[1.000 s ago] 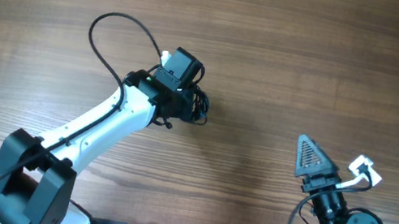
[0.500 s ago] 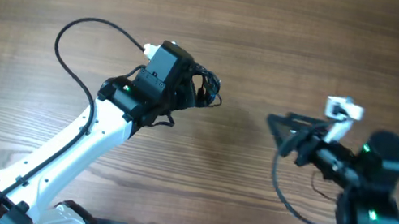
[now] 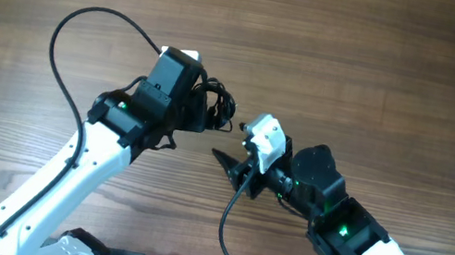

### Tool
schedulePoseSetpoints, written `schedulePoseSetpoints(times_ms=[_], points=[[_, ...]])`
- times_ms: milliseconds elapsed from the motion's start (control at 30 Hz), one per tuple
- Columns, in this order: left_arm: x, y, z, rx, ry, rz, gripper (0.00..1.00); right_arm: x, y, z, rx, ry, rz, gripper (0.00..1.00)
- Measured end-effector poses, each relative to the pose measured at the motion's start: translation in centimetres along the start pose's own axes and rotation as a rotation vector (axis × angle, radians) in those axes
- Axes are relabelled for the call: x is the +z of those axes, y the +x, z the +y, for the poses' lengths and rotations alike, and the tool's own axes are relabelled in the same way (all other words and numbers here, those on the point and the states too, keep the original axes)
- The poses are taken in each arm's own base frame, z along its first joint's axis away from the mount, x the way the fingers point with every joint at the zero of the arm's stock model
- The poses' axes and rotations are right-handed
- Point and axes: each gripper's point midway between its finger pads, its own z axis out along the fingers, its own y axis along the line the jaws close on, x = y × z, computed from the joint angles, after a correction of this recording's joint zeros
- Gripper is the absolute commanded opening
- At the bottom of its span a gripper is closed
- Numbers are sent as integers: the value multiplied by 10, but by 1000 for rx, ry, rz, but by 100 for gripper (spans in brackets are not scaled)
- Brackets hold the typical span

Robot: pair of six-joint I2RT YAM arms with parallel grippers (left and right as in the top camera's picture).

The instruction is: Untangle cables

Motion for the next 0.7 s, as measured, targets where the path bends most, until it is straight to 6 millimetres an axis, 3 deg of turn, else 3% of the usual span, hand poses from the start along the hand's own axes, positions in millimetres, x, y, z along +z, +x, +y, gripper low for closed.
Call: schedulePoseSetpoints(times_ms=[33,67,233,400,600,700], points=[[-3,-1,2,4,1,-5,4,0,-3,-2,22,9,-12,71],[-7,-3,3,6,10,-12,4,0,-6,-3,71,18,-24,54],[-12,-4,0,11,56,-10,4,0,-12,1,459,-18,-45,13],[-12,-2,-7,15,95,3,4,-3,-40,8,746,-102,-141,9],[-16,4,-29,22,225,44,4,28,-12,1,818,-75,-68,8],[-23,13,-49,72,349,88,4,35,-13,-4,826,-57,-94,10]])
